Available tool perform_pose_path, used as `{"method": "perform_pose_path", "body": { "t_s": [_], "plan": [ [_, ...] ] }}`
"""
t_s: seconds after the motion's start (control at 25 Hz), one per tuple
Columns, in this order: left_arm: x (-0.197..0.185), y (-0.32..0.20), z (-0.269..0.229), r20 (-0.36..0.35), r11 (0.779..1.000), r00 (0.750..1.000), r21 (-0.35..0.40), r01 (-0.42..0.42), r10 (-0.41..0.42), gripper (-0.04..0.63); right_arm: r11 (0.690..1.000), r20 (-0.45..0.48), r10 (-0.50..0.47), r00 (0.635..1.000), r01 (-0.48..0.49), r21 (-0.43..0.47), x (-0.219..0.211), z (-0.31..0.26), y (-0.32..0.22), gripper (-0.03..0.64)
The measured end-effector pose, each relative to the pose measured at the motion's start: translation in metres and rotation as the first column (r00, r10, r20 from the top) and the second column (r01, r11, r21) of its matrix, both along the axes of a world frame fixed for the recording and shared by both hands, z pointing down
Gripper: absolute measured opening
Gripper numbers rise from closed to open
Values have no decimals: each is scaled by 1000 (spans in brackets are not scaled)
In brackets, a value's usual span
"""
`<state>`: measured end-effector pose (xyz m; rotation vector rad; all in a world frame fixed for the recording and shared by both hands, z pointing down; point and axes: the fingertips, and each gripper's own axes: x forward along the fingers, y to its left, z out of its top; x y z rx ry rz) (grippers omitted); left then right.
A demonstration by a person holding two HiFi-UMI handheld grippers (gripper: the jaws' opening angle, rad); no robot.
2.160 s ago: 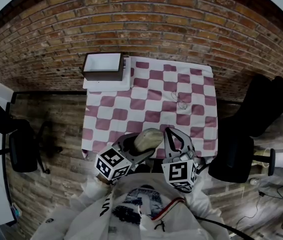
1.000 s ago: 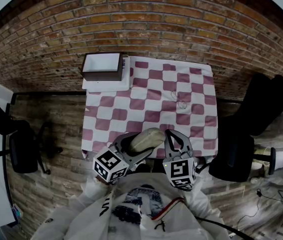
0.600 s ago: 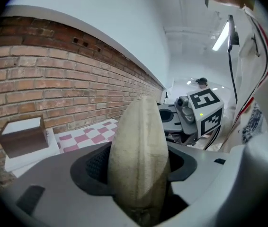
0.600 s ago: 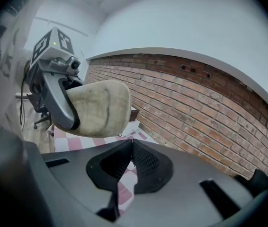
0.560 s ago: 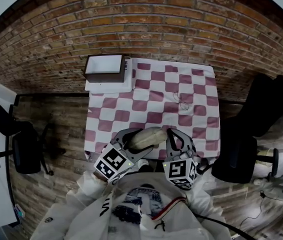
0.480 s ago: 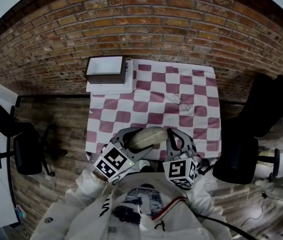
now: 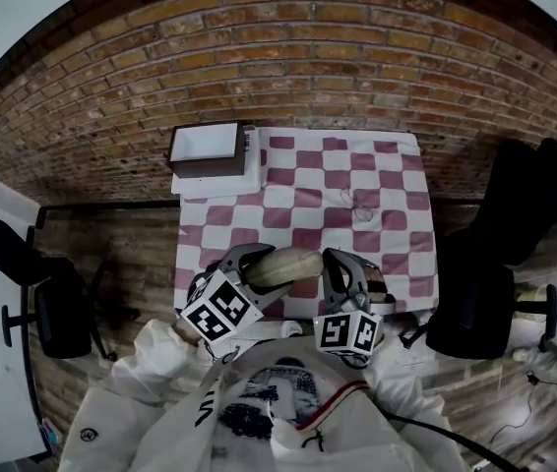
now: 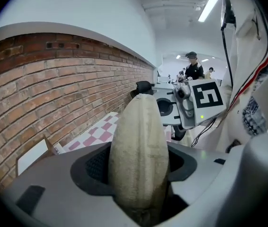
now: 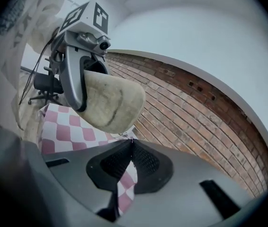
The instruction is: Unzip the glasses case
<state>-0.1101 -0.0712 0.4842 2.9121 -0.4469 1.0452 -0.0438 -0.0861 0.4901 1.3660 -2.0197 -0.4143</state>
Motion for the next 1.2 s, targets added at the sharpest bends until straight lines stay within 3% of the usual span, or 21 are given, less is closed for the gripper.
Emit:
{"method": "perform_pose_path", "body": {
  "t_s": [0.28, 0.44, 0.68, 1.04, 1.2],
  "plan": [
    [-2, -8, 4, 117, 995, 990, 53, -80, 73, 290, 1000, -50, 3, 999, -2, 20, 0, 5, -3, 17],
    [-2, -14, 9, 223, 982, 968, 122, -141, 111, 291, 1000, -88, 5, 996, -4, 19, 4, 7, -5, 17],
    [-3, -23, 10, 309, 976, 942, 128, -174, 128, 291, 1000, -98, 10, 995, -7, 25, 3, 9, -12, 17],
    [-5, -36, 15, 466, 956, 875, 171, -238, 134, 291, 999, -96, 45, 994, -42, 33, 3, 16, -21, 17],
    [-7, -40, 20, 504, 959, 853, 152, -239, 133, 291, 998, -92, 56, 994, -52, 42, 2, 20, -25, 17]
  ]
}}
